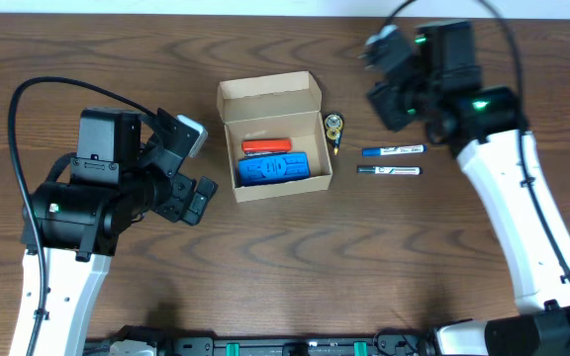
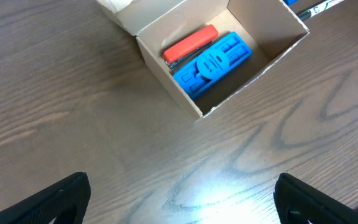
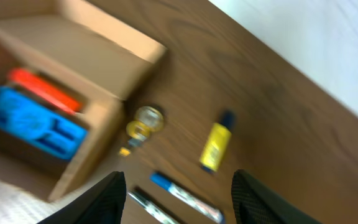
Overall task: Pack container
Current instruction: 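Release the red highlighter and pull the right gripper back, then grasp the yellow highlighter with the right gripper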
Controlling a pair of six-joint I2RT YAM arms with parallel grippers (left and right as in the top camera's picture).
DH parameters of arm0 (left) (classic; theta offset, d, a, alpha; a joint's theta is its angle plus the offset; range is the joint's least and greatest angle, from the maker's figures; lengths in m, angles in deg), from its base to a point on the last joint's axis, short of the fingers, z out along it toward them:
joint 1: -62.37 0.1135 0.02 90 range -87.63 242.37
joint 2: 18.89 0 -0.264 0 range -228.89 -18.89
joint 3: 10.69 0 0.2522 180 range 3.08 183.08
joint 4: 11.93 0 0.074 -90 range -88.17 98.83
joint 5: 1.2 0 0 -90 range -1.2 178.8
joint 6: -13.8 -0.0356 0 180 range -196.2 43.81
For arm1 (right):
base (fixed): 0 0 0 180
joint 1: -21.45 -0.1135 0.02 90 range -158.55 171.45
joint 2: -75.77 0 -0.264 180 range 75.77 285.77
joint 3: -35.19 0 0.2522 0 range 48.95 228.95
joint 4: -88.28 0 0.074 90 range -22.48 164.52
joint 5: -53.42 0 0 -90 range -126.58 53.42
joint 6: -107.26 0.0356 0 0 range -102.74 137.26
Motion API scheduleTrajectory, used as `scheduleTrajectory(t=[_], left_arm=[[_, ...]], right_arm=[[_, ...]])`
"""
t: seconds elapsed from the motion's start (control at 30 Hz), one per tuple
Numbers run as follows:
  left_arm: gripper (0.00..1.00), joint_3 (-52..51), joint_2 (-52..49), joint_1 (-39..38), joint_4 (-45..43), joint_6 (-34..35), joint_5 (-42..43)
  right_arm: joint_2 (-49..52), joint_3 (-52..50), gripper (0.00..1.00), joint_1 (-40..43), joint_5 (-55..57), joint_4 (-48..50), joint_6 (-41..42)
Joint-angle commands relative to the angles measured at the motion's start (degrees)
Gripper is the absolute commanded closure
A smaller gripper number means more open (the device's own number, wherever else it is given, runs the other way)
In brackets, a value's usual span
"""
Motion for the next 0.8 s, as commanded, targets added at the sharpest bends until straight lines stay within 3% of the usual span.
scheduleTrajectory(t=[0.0,0.27,0.77], left_arm=[[0.05,0.7,0.0,0.3,0.1,0.4,0.8],[0.05,0.7,0.0,0.3,0.1,0.4,0.8],[0.05,0.7,0.0,0.3,0.1,0.4,0.8]], right_arm=[[1.0,0.2,0.42,4.2,0.5,-0.8,3.8],[10.1,0.2,0.39,8.4,-1.0,1.4,4.6],[29.5,0.2,0.37,8.3,-3.3,16.9,6.5]])
